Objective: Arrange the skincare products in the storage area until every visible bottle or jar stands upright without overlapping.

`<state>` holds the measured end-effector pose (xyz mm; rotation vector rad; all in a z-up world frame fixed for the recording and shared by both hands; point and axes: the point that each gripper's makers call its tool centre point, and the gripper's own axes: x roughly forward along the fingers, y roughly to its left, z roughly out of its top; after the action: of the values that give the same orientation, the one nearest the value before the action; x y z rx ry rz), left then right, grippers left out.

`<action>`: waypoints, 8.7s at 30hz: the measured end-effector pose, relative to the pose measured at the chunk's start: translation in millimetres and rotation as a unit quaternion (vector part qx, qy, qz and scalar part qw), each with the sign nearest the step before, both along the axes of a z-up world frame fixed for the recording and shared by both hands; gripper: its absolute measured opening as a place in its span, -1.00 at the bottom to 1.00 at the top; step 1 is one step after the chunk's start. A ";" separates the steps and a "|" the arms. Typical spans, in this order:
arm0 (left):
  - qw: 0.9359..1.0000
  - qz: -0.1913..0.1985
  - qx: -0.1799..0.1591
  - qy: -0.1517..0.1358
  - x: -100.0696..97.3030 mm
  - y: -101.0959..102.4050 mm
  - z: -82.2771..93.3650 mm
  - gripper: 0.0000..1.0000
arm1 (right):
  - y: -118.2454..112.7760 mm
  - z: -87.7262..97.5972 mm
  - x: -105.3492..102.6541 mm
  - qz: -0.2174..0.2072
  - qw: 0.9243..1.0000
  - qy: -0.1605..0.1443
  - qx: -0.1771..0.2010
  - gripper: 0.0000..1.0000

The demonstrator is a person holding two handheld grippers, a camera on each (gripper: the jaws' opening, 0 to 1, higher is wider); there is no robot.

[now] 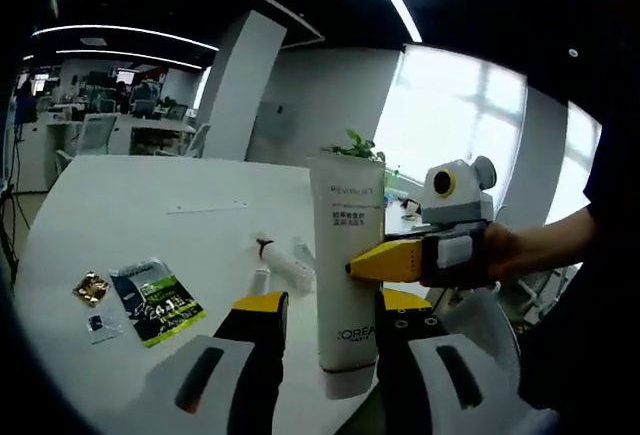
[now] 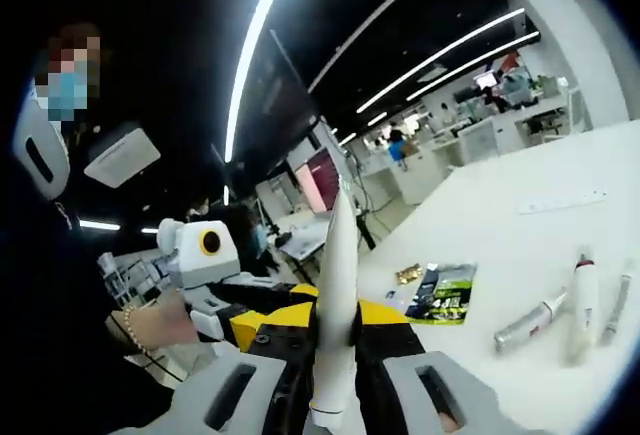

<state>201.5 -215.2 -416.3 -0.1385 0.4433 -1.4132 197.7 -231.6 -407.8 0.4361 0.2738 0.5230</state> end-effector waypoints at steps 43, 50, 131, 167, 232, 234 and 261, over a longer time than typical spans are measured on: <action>0.993 -0.091 -0.072 0.031 -16.7 -3.2 52.5 -0.28 | 73.8 -3.4 -33.0 0.212 0.974 -0.029 -0.071 -0.86; 0.994 -0.090 -0.066 0.011 -16.5 -4.5 62.7 -0.43 | 74.3 -3.7 -34.3 0.232 0.968 -0.037 -0.089 -0.86; 0.972 -0.183 0.066 -0.136 -15.0 -42.5 18.1 -0.51 | 18.1 -37.9 -2.6 0.251 0.950 -0.080 -0.169 -0.95; 0.993 0.061 0.097 -0.016 12.7 32.9 -48.4 0.61 | -25.4 -80.7 54.2 0.249 0.946 -0.091 -0.184 -0.93; 0.989 0.030 0.146 -0.015 -1.7 36.1 -58.2 0.69 | -72.0 -96.2 57.7 0.207 0.954 -0.009 -0.217 -0.44; 0.988 0.027 0.148 -0.013 -3.9 35.4 -57.3 0.73 | -77.3 -95.3 53.8 0.196 0.956 -0.002 -0.217 -0.41; 0.988 0.040 0.152 0.004 -8.7 55.5 -74.7 0.80 | -97.5 -110.0 -36.7 0.048 0.961 0.069 -0.264 0.34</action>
<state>192.8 -159.7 -491.1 0.0843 0.6470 -1.2519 161.0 -329.0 -517.8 -0.0621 0.5549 0.4916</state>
